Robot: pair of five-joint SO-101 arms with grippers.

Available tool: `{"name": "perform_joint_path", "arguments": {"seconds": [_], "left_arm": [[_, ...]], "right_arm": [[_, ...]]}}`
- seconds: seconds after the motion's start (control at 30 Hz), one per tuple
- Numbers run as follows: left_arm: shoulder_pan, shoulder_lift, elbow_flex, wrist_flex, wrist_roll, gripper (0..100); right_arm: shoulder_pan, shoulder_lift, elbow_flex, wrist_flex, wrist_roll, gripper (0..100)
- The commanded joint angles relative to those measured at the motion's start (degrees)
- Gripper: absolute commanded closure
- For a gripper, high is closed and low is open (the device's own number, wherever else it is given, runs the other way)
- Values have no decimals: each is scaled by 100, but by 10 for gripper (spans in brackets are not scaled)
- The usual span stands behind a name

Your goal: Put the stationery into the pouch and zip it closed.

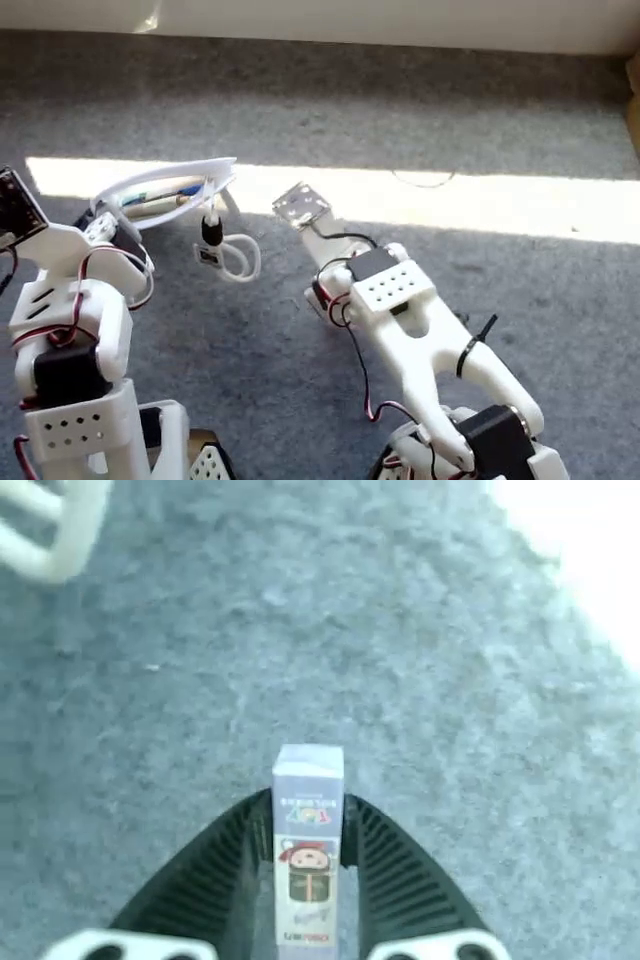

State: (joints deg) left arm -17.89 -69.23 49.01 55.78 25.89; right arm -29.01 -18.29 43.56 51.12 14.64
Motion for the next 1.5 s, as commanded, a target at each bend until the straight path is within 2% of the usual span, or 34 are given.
{"name": "perform_joint_path", "arguments": {"seconds": [0.0, 0.13, 0.4, 0.6, 0.83, 1.47], "left_arm": [[655, -136, -277, -141, -193, 993], [901, -136, -347, -141, -211, 993], [1569, -136, -602, 246, -237, 993], [1596, -127, -470, 246, -448, 993], [1578, -127, -365, 229, -457, 993], [1569, -127, -356, 273, -475, 993]], "right_arm": [[382, -286, -268, -558, -589, 994], [690, -286, -242, -1253, -1011, 994], [1007, -286, -268, -1613, -1925, 994], [1033, -690, -242, -1560, -1952, 994], [1033, -2378, 163, -1552, -1969, 994], [-391, -5569, 681, -1560, -1943, 994]]}}
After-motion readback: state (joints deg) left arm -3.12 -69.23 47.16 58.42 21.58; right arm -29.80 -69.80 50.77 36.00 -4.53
